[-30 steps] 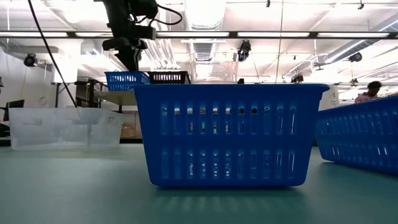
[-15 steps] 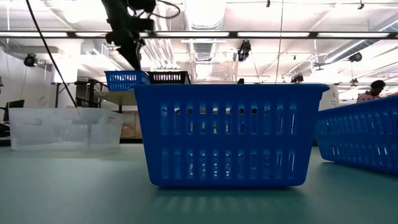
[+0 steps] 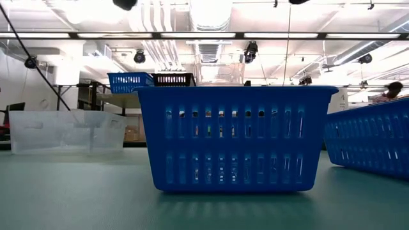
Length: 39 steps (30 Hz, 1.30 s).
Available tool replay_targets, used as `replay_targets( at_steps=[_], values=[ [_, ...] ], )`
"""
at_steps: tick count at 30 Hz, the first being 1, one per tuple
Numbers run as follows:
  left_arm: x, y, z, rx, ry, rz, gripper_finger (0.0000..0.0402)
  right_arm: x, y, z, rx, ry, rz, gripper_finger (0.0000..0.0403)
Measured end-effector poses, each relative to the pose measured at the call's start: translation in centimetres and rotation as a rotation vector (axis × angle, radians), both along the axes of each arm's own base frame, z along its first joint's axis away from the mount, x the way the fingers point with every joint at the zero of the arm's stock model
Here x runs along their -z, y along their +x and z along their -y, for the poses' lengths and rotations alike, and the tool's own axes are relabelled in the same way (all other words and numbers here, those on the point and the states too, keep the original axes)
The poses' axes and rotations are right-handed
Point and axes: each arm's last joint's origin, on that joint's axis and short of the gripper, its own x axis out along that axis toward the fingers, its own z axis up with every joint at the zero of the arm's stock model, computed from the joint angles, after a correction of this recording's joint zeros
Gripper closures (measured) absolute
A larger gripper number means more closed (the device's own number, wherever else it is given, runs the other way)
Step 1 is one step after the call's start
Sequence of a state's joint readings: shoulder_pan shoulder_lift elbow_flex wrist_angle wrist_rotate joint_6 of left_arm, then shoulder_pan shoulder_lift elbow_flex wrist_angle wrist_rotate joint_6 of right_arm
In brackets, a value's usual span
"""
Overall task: Stack baskets on shelf by color
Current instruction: Stack the left blue bin on the other blue bin on the shelf
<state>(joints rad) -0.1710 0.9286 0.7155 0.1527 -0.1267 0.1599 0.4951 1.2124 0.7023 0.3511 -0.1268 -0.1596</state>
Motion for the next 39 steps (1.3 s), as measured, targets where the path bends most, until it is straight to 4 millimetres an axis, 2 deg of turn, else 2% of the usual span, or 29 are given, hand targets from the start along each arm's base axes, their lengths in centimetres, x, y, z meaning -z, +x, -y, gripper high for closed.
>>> replay_targets(
  at_steps=[3, 5, 8, 12, 16, 20, 25, 33, 39],
  values=[
    [3.2, -1.2, 3.7, 0.17, 0.034, 0.225, 0.0401, 0.6, 0.9, 0.0, 0.009, -0.009, 0.014, 0.0394],
    [4.9, -2.5, 5.1, 0.204, 0.047, 0.324, 0.0401, 0.8, 1.4, 0.2, 0.025, -0.009, 0.009, 0.0394],
    [6.4, -3.9, 5.9, 0.189, 0.026, 0.403, 0.0401, 0.9, 1.8, 0.9, 0.058, 0.011, -0.008, 0.0394],
    [7.5, -4.7, 5.9, 0.183, 0.012, 0.408, 0.0401, 0.7, 2.2, 1.8, 0.113, 0.079, -0.042, 0.0394],
    [7.9, -4.7, 5.8, 0.18, 0.019, 0.392, 0.0401, 0.6, 2.4, 2.5, 0.19, 0.191, -0.105, 0.0394],
    [8.0, -4.6, 5.9, 0.18, 0.024, 0.382, 0.0401, 1.1, 2.4, 2.8, 0.288, 0.229, -0.18, 0.0389],
    [8.1, -4.5, 5.9, 0.179, 0.025, 0.38, 0.0401, 1.6, 2.4, 3.1, 0.402, 0.218, -0.288, 0.0351],
    [8.1, -4.5, 5.9, 0.18, 0.029, 0.375, 0.0401, -1.3, 3.1, 2.7, 0.434, 0.159, -0.36, 0.0277],
    [8.2, -4.5, 5.7, 0.129, 0.034, 0.364, 0.0401, -2.9, 5.1, 0.5, 0.419, 0.099, -0.457, 0.0255]
  ],
)
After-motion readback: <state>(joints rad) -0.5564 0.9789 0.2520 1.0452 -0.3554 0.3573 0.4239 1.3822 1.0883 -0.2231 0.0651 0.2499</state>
